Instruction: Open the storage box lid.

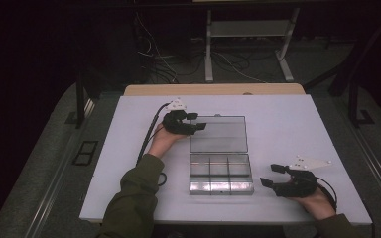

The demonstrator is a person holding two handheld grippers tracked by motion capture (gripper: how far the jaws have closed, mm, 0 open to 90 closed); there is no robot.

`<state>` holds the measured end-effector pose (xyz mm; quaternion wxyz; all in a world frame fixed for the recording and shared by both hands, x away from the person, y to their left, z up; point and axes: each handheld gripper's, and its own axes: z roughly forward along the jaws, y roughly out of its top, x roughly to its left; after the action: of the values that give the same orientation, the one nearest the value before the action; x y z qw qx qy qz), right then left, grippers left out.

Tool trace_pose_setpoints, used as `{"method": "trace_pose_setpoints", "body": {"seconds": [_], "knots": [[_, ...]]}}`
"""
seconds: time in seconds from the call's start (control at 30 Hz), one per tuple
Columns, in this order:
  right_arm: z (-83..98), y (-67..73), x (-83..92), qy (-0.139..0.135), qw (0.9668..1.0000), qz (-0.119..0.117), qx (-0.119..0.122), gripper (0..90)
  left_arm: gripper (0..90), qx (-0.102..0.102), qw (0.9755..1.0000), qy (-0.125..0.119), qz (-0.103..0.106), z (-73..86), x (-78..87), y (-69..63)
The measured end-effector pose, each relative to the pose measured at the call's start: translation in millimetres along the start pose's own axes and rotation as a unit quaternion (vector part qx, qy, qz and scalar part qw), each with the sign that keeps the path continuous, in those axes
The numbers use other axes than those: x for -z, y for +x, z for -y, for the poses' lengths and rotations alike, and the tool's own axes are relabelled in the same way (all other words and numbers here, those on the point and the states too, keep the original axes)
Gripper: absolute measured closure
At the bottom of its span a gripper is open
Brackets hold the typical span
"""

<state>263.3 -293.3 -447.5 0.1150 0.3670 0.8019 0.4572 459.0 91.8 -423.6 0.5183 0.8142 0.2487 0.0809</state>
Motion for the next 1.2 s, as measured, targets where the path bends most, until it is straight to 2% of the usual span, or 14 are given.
{"method": "trace_pose_setpoints", "body": {"seconds": [0.3,0.47,0.67,1.2], "knots": [[0.0,0.0,0.3,0.0,1.0,0.0,0.0,29.3,33.0,0.009,0.9998,0.016,-0.003,5.4,-6.3,2.5],[0.0,0.1,0.4,0.0,1.0,0.0,0.0,29.3,32.1,0.027,0.9994,0.021,-0.002,8.7,-9.0,3.0],[0.0,0.0,0.3,0.0,1.0,0.0,0.0,29.3,30.0,0.027,0.9992,0.031,0.0,11.5,-12.0,4.7],[0.0,-0.1,0.3,0.002,1.0,0.0,0.0,29.4,27.4,0.05,0.9974,0.052,0.007,19.6,-19.6,8.2]]}}
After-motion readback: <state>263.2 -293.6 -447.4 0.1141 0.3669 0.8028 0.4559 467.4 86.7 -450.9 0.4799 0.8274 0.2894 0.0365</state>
